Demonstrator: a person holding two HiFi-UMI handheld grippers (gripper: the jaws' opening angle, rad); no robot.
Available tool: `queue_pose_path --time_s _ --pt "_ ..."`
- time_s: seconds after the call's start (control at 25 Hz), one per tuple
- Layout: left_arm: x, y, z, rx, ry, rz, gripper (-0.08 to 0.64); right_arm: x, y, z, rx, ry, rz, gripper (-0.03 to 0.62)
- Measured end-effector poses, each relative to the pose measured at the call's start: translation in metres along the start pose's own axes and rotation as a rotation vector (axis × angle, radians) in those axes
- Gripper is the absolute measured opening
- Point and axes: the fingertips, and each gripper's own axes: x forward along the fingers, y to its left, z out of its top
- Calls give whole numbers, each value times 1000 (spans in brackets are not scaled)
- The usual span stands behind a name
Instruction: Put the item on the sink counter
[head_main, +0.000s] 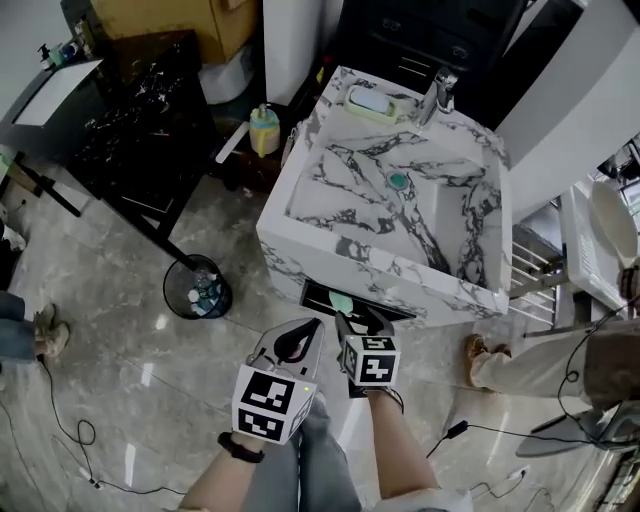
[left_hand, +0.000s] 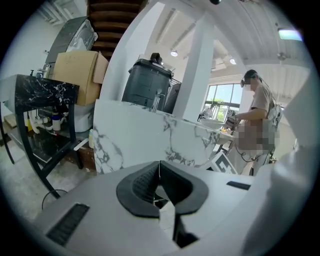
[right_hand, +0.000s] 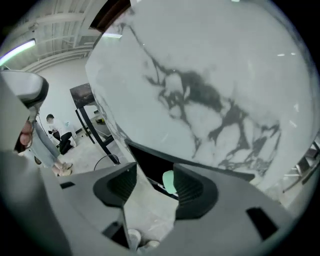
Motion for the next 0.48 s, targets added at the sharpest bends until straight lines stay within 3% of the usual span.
queue_pose_path --time_s 0.32,0.48 --pt "-48 -7 76 -28 4 28 17 -93 31 57 2 21 67 202" --pt "-66 -16 116 -27 -27 17 17 -136 43 108 -25 -34 81 179"
